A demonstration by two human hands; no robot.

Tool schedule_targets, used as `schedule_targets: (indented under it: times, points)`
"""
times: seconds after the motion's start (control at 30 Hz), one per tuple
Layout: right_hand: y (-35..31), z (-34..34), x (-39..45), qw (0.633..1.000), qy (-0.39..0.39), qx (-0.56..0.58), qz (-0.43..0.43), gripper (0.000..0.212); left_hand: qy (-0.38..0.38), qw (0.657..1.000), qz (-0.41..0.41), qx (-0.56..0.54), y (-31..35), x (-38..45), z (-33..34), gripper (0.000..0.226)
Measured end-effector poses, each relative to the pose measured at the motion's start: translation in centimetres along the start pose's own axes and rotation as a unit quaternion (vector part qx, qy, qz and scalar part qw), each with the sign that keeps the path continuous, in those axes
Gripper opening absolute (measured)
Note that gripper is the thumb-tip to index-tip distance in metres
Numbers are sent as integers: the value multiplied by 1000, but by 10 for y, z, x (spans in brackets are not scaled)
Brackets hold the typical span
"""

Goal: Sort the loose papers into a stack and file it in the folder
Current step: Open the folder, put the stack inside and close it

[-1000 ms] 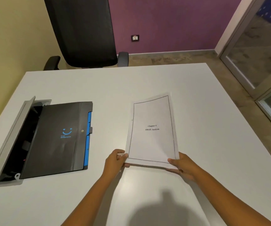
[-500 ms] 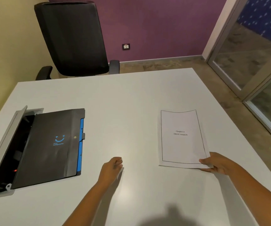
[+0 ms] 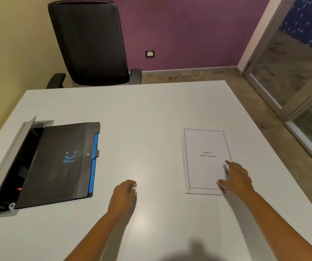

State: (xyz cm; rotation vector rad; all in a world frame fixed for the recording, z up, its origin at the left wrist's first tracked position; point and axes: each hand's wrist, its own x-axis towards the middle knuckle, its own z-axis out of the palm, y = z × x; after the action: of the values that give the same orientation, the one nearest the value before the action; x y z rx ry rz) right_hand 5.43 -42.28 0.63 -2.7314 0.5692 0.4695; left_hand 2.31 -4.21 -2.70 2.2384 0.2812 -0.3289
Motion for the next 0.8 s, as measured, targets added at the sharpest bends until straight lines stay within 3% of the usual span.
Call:
schedule_targets:
  times: [0.17,0.27,0.4,0.47,0.57,0.63,0.7,0.8]
  points:
    - [-14,28,-6,994,-75,45,-70,80,39,999,-25,-28,-4,0,-19,16]
    - [-5,37,-6,994,-62,58,-74,75,83,995,-43,-35,-6,6,-32,16]
    - [-2,40,1,994,-54,36,-83,75,208,974,-84,-27,-13,7,-54,21]
    - [-1,42,2,995,-51,38,-83,75,229,968,-96,22,-20,12,-64,23]
    - [1,44,3,995,-51,29,-87,75,191,962,-91,173,-32,22,-76,27]
    - [1,44,3,994,-54,28,-86,75,162,943,-125,261,-40,28,-82,43]
    - [1,44,2,994,-57,28,-85,75,123,929,-204,282,-44,32,-85,60]
    - [1,43,2,994,-59,29,-85,75,72,918,-280,272,-47,39,-84,67]
